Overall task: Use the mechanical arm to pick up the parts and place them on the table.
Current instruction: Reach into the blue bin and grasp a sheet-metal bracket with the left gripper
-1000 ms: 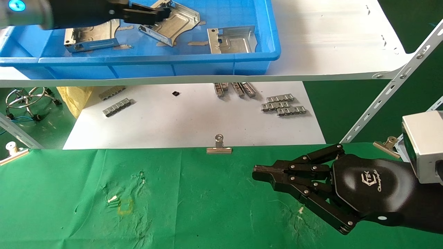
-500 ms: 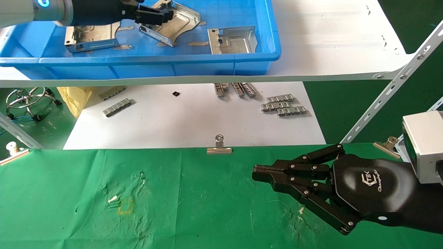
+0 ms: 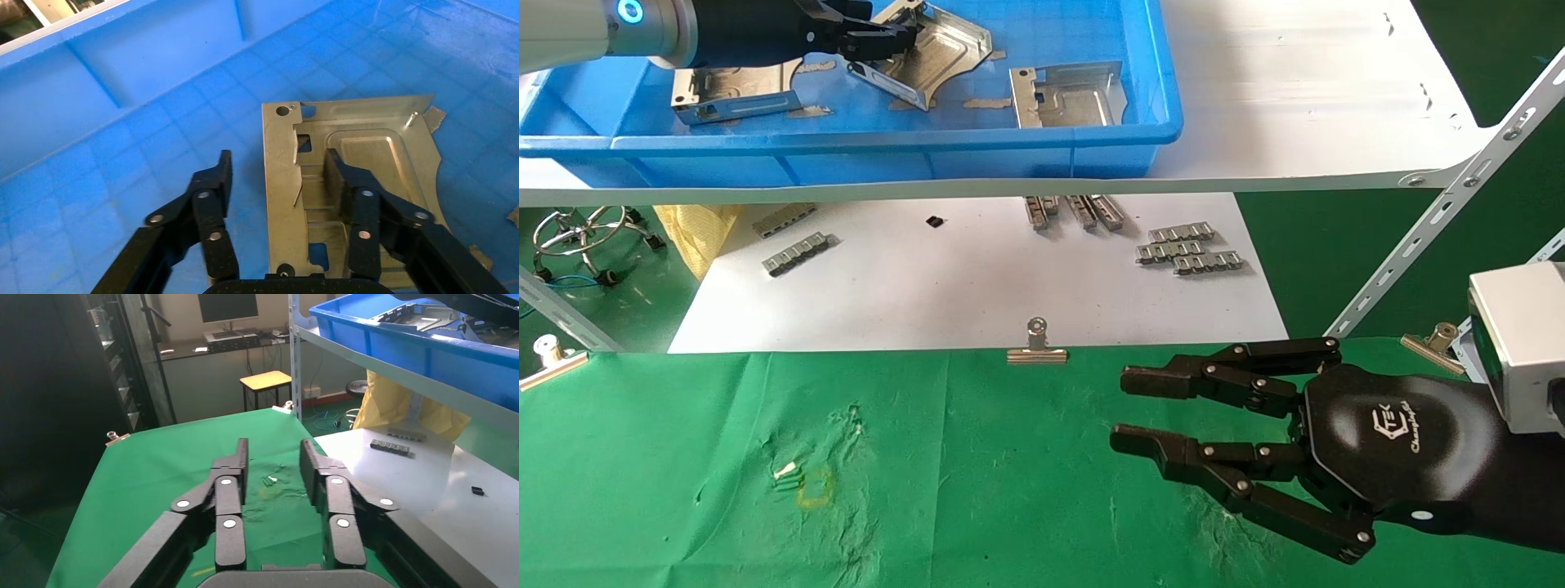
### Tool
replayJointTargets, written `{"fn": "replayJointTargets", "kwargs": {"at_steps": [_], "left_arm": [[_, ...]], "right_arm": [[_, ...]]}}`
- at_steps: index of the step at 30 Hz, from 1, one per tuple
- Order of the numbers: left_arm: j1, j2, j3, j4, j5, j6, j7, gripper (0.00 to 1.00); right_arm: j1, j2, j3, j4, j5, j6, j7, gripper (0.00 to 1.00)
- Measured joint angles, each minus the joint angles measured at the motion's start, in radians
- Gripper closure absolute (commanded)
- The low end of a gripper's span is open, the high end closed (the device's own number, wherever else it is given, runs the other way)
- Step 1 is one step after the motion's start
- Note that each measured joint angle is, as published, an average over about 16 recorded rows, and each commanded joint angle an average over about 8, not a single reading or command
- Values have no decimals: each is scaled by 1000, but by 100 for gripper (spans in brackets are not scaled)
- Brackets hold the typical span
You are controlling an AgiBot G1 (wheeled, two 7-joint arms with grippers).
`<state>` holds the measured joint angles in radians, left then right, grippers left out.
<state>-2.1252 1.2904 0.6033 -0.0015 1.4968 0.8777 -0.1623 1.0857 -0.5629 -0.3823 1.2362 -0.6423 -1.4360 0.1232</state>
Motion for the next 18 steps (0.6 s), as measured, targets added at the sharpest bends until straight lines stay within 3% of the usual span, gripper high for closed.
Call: {"fn": "replayJointTargets", "kwargs": {"at_steps": [18], "left_arm": [[-31,-31,-17,-26,-26,84,24,100]], "right_arm": [[0,0,0,0,0,0,0,0]]}}
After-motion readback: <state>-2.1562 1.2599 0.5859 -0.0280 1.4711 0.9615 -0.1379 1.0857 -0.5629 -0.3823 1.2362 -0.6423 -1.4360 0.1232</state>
